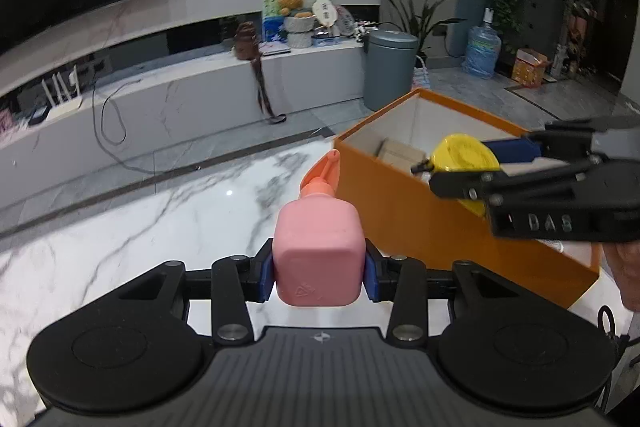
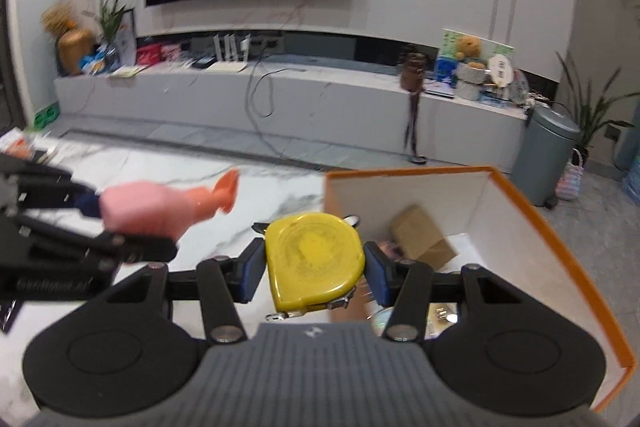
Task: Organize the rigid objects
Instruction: 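Lift the spray bottle and tape measure and carry both over the orange box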
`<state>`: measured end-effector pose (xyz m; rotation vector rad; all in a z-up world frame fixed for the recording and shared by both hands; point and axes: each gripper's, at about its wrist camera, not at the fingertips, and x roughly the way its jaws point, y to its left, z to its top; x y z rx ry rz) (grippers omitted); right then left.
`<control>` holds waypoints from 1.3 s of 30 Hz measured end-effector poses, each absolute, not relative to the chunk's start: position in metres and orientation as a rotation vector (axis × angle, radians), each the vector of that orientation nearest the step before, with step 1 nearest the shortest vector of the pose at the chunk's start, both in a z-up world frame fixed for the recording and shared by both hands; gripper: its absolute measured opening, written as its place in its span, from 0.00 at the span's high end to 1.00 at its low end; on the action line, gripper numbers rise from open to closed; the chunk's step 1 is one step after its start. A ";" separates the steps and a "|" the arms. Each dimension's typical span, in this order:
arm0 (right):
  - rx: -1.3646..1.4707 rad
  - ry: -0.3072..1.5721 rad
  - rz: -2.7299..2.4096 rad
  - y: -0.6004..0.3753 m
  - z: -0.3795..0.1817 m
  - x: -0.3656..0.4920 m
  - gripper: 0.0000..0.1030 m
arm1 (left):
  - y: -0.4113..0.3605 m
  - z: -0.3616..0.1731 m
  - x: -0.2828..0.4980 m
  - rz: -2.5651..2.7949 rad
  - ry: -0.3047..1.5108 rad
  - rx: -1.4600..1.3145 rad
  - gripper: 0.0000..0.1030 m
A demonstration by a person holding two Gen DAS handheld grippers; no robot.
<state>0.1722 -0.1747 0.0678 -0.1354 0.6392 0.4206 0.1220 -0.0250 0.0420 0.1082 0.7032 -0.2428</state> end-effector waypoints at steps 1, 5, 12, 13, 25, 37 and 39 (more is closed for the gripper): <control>-0.124 0.634 0.406 -0.181 0.072 0.174 0.49 | -0.030 0.045 0.123 -0.249 0.699 0.115 0.54; -0.088 0.623 0.353 -0.202 0.080 0.183 0.49 | -0.055 0.058 0.130 -0.282 0.675 0.143 0.54; -0.045 0.622 0.279 -0.236 0.085 0.194 0.49 | -0.100 0.071 0.137 -0.341 0.643 0.194 0.54; -0.042 0.623 0.272 -0.241 0.085 0.196 0.49 | -0.106 0.072 0.138 -0.349 0.641 0.200 0.54; 0.029 0.680 0.189 -0.297 0.081 0.210 0.49 | -0.163 0.052 0.162 -0.439 0.718 0.227 0.54; 0.042 0.870 0.113 -0.325 0.039 0.244 0.49 | -0.191 0.015 0.207 -0.396 0.852 0.261 0.54; 0.050 0.887 0.110 -0.328 0.033 0.251 0.49 | -0.197 0.010 0.211 -0.382 0.871 0.285 0.54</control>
